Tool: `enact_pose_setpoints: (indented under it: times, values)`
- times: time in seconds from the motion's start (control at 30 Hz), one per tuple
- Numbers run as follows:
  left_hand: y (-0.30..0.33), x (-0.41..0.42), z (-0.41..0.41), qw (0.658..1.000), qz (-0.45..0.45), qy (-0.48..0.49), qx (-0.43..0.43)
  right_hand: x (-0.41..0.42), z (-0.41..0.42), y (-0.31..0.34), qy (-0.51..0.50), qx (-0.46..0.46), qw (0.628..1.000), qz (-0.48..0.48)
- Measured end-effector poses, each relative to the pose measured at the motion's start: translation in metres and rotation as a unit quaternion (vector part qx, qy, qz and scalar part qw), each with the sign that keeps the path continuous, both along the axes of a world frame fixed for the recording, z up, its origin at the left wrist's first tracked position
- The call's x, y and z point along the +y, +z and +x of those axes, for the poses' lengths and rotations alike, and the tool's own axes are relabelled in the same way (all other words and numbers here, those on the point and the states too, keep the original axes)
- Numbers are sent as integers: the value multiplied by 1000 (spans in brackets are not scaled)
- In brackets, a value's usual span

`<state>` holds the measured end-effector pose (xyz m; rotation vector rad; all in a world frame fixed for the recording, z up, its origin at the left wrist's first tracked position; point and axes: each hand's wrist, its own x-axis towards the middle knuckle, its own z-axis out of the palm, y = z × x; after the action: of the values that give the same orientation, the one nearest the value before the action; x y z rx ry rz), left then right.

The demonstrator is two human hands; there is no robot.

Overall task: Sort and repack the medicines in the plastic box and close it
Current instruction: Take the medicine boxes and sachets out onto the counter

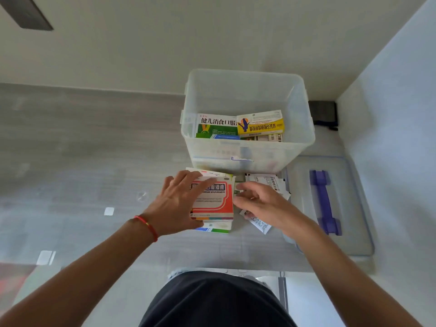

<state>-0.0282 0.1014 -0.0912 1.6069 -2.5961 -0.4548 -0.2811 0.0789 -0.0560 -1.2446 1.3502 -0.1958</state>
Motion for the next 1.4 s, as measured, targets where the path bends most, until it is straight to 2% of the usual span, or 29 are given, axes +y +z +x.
enact_pose_setpoints:
  times: [0.1, 0.2, 0.3, 0.4, 0.5, 0.6, 0.67, 0.73, 0.8, 0.9, 0.97, 1.0, 1.13, 1.3, 1.4]
  values:
    - [-18, -16, -3, 999, -19, -4, -29, -6, -5, -3, 18, 46, 998, -48]
    - [-25, -35, -10, 999, -22, 0, -32, -14, -9, -1, 34, 38, 994, -95]
    - [-32, -40, -20, 996, -7, -20, -83, -20, -9, 4, 54, 38, 986, -151]
    - [-37, -28, -24, 995, 0, 28, -95, -28, -11, 18, 75, 47, 967, -238]
    - [-20, -20, -29, 997, -61, 48, -20, -48, -18, 39, 45, 22, 944, -327]
    - [10, -26, -39, 968, -214, 20, 132, -91, -27, 52, -25, 10, 926, -376]
    - [39, -46, -47, 942, -281, 20, 183, -130, -30, 49, -26, 84, 911, -403]
    - [62, -80, -55, 935, -296, 51, 191, -174, -30, 35, 28, 199, 899, -389]
    - [74, -117, -62, 947, -258, 103, 161, -212, -24, 13, 133, 299, 880, -344]
    - [61, -151, -64, 976, -134, 151, 81, -240, -11, -20, 290, 393, 827, -280]
    - [46, -158, -62, 976, -55, 199, 72, -246, -9, -38, 333, 437, 788, -278]
    - [40, -161, -61, 972, -44, 216, 78, -249, -10, -44, 334, 446, 780, -285]
    - [32, -165, -61, 971, -76, 208, 93, -259, -15, -42, 315, 441, 780, -312]
    - [31, -167, -60, 968, -90, 196, 130, -240, -31, -1, 231, 333, 838, -366]
    - [35, -168, -63, 962, -95, 199, 162, -215, -38, 32, 192, 294, 846, -401]
